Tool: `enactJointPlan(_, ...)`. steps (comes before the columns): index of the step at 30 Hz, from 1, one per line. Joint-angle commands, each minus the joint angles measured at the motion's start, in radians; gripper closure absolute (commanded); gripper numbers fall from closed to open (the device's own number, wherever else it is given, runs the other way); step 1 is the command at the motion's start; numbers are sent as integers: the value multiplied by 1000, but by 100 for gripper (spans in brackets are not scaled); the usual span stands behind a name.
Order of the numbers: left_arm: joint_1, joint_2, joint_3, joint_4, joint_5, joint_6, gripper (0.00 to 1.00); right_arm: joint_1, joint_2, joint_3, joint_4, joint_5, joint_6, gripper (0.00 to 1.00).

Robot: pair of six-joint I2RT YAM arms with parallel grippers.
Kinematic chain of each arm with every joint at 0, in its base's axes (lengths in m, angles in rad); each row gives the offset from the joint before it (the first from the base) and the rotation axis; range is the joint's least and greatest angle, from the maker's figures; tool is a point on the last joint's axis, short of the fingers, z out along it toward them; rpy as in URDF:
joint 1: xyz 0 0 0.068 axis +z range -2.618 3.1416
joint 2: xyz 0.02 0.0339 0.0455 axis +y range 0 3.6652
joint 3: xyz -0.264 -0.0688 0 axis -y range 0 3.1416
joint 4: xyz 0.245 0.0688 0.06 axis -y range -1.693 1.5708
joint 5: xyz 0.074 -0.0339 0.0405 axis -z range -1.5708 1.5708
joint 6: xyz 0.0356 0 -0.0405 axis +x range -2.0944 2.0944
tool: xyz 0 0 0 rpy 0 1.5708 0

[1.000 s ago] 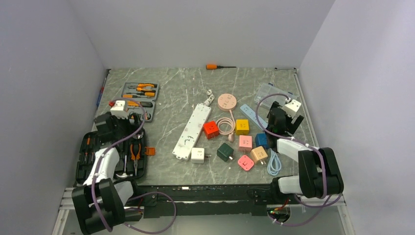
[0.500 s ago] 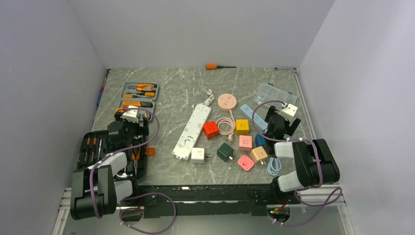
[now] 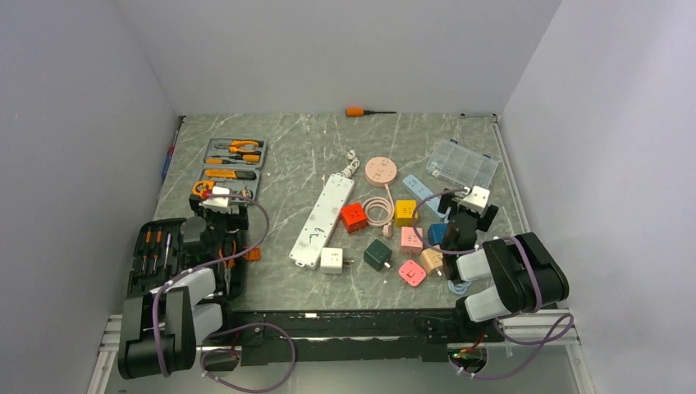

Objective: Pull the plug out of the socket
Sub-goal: Reset both arms

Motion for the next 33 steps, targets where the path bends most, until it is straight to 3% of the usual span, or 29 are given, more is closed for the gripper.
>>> enactJointPlan(1, -4, -15, 2, 101, -22, -14, 1, 11, 42, -86, 304, -108, -72, 0)
enactJointPlan(4, -4, 31, 76, -1, -16, -27, 1, -65, 50, -20, 150, -209, 4, 0)
enactJointPlan(6, -4, 92, 96, 31, -19, -70, 1, -94, 45, 60, -38, -216, 57, 0)
enactJointPlan(8, -31, 187, -5, 291, 99, 2, 1, -142, 33, 69, -82, -258, 105, 0)
enactJointPlan(9, -60, 248, -59, 475, 97, 24, 1, -144, 41, 66, -60, -259, 92, 0)
enactJointPlan(10, -75, 266, -75, 547, 79, 28, 1, -144, 36, 68, -73, -259, 99, 0)
enactJointPlan(12, -78, 192, -25, 327, 39, 43, 1, -144, 38, 69, -67, -260, 98, 0)
enactJointPlan(14, -79, 253, 56, 283, -53, -11, 1, -143, 37, 70, -79, -260, 102, 0)
enactJointPlan(15, -79, 238, 107, 145, -81, -22, 0, -143, 38, 70, -74, -260, 101, 0)
enactJointPlan(16, -75, 230, 117, 114, -77, -26, 1, -144, 40, 70, -72, -261, 99, 0)
enactJointPlan(17, -74, 255, 101, 200, -76, -37, 1, -147, 41, 76, -87, -263, 105, 0)
enactJointPlan(19, -64, 232, 117, 117, -61, -34, 1, -164, 41, 84, -104, -285, 116, 0)
enactJointPlan(21, -64, 247, 92, 204, -66, -45, 0, -166, 37, 79, -99, -287, 115, 0)
enactJointPlan(24, -64, 230, 106, 145, -84, -45, 1, -165, 31, 66, -78, -287, 112, 0)
enactJointPlan(26, -64, 246, 92, 205, -86, -51, 1, -165, 31, 64, -71, -282, 106, 0)
enactJointPlan(33, -64, 243, 102, 177, -88, -45, 1, -164, 30, 64, -69, -282, 105, 0)
